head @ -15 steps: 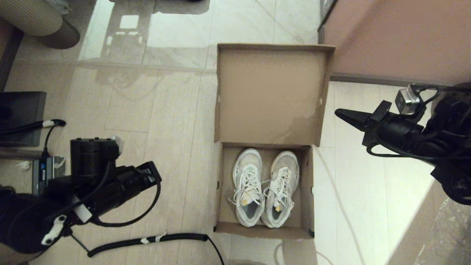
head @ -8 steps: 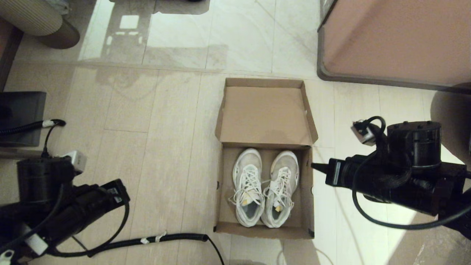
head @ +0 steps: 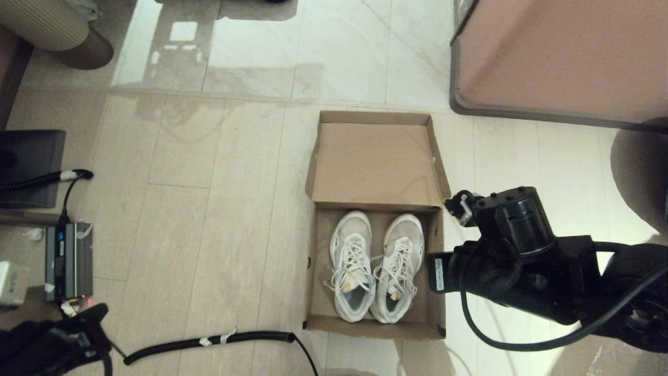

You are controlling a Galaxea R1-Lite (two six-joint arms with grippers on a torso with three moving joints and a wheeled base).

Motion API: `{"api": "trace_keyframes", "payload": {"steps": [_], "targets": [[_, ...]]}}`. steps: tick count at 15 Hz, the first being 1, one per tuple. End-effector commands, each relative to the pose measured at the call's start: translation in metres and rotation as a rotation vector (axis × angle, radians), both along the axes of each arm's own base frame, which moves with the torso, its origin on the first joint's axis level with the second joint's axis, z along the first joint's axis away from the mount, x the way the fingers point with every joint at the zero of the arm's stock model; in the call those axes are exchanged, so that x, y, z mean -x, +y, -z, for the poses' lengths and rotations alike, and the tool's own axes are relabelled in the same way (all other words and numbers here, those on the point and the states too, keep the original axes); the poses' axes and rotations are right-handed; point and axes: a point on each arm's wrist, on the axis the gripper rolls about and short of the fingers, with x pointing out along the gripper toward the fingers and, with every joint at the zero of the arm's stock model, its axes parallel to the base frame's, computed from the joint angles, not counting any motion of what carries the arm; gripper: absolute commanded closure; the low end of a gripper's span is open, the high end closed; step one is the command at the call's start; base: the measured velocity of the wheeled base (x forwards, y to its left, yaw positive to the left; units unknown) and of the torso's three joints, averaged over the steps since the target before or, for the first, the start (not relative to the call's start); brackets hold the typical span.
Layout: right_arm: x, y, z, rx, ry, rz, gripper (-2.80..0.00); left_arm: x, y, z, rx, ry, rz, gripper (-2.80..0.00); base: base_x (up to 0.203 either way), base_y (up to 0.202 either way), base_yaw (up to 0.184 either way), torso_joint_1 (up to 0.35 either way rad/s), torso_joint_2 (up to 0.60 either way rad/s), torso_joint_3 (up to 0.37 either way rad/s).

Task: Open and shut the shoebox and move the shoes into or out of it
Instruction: Put the shoes out of the shoe box

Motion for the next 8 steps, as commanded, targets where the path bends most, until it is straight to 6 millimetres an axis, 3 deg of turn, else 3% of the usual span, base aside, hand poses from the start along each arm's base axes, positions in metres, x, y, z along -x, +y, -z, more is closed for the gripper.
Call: {"api": "trace_keyframes", "payload": {"steps": [1,3,8], "targets": [[-0.005,0.009,0.020,0.042,0.055,-0.008,0.00,0.037,0.002,0.003,-0.028,-0.102,-0.007,0.00,0.000,0.000,0.000,0.000,0.00,0.000],[-0.006,0.014,0.034,0.070,0.095,-0.018,0.00,0.044,0.003,0.013,-0.055,-0.056,-0.004,0.00,0.000,0.000,0.000,0.000,0.00,0.000],[-0.009,0.035,0.081,0.132,0.207,-0.050,0.00,0.063,0.002,0.014,-0.127,-0.046,0.092,0.00,0.000,0.000,0.000,0.000,0.00,0.000]]}}
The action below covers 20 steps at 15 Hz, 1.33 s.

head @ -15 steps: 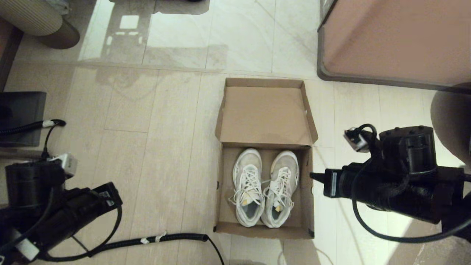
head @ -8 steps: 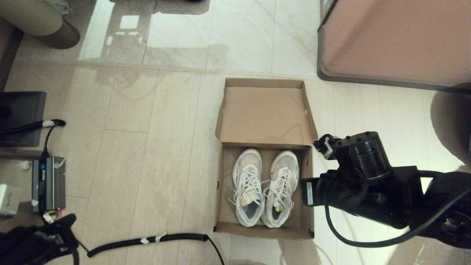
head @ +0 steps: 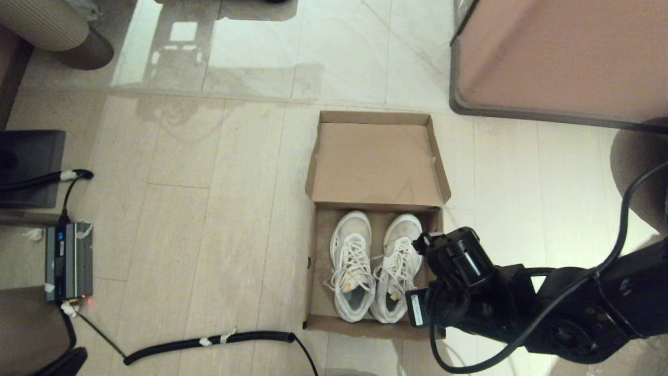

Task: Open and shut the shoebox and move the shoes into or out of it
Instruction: Put the shoes out of the shoe box

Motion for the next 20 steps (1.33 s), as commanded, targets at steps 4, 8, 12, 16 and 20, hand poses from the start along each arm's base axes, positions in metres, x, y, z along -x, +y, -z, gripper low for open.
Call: {"api": "trace_keyframes", "payload": {"steps": [4,8,12,16,20], "targets": [[-0.008,0.033,0.062,0.045,0.044,-0.057,0.00,0.032,0.001,0.008,-0.008,-0.023,0.003,0.00,0.000,0.000,0.000,0.000,0.00,0.000],[-0.015,0.047,0.077,0.072,0.036,-0.083,0.00,0.042,0.002,0.016,-0.014,-0.005,-0.003,0.00,0.000,0.000,0.000,0.000,0.00,0.000],[-0.020,0.052,0.081,0.074,0.023,-0.082,0.00,0.058,0.002,0.025,-0.019,0.008,-0.014,0.00,0.000,0.000,0.000,0.000,0.00,0.000],[-0.037,0.066,0.091,0.128,-0.032,-0.015,-2.80,0.070,0.003,0.025,-0.035,-0.025,-0.019,0.00,0.000,0.000,0.000,0.000,0.00,0.000],[-0.055,0.074,0.099,0.165,-0.045,0.029,-2.80,0.071,0.003,0.025,-0.050,-0.038,0.000,0.00,0.000,0.000,0.000,0.000,0.00,0.000]]}}
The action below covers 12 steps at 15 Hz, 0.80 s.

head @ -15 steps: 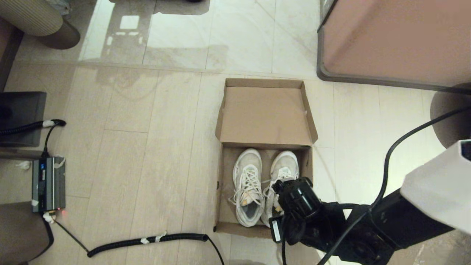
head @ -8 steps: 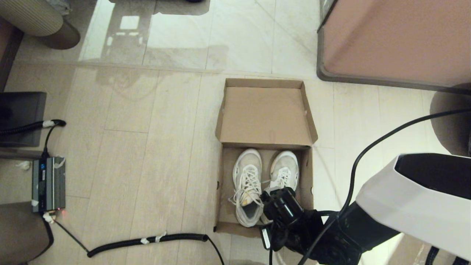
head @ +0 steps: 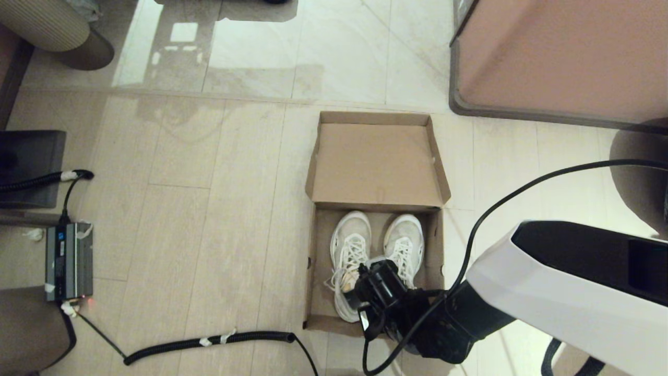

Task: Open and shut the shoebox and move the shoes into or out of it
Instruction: Put the shoes out of the shoe box

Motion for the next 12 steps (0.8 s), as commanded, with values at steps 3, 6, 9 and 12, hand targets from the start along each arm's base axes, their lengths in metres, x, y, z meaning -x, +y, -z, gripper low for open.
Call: {"api": "trace_keyframes", "payload": {"steps": [3,6,9,12], "targets": [[-0.025,0.006,0.021,0.025,-0.006,0.051,-2.80,0.002,0.000,0.000,-0.002,-0.025,0.006,0.00,0.000,0.000,0.000,0.000,0.00,0.000],[-0.052,0.004,0.032,0.018,-0.031,0.104,-2.80,0.003,0.000,-0.002,-0.007,-0.033,0.006,0.00,0.000,0.000,0.000,0.000,0.00,0.000],[-0.071,0.012,0.040,0.004,-0.048,0.117,-2.80,0.003,0.000,-0.002,-0.006,-0.036,0.007,0.00,0.000,0.000,0.000,0.000,0.00,0.000],[-0.085,0.021,0.042,0.006,-0.044,0.124,-2.80,0.003,0.000,-0.009,-0.006,-0.058,0.006,0.00,0.000,0.000,0.000,0.000,0.00,0.000]]}}
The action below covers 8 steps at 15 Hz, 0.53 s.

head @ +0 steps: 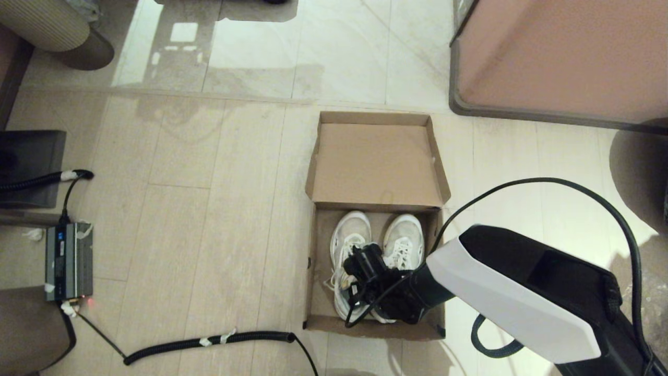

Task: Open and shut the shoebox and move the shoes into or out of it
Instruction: Put the shoes out of the shoe box

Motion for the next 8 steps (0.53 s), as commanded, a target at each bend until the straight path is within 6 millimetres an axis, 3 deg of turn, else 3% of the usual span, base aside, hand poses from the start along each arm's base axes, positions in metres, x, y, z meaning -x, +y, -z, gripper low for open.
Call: {"api": "trace_keyframes", "payload": {"steps": [1,2,3,8], "targets": [[-0.009,0.004,0.011,0.015,0.022,0.011,-2.80,0.000,0.000,-0.003,0.000,-0.009,-0.002,0.00,0.000,0.000,0.000,0.000,0.00,0.000],[-0.009,0.003,0.013,0.020,0.030,0.014,-2.80,0.000,0.000,-0.003,0.000,-0.011,-0.003,0.00,0.000,0.000,0.000,0.000,0.00,0.000],[-0.009,0.003,0.012,0.023,0.034,0.015,0.00,0.001,0.000,-0.003,-0.002,-0.013,-0.004,0.00,0.000,0.000,0.000,0.000,0.00,0.000],[0.000,-0.001,-0.002,0.045,0.044,0.022,0.00,0.001,0.000,0.007,-0.051,0.024,0.001,0.00,0.000,0.000,0.000,0.000,0.00,0.000]]}}
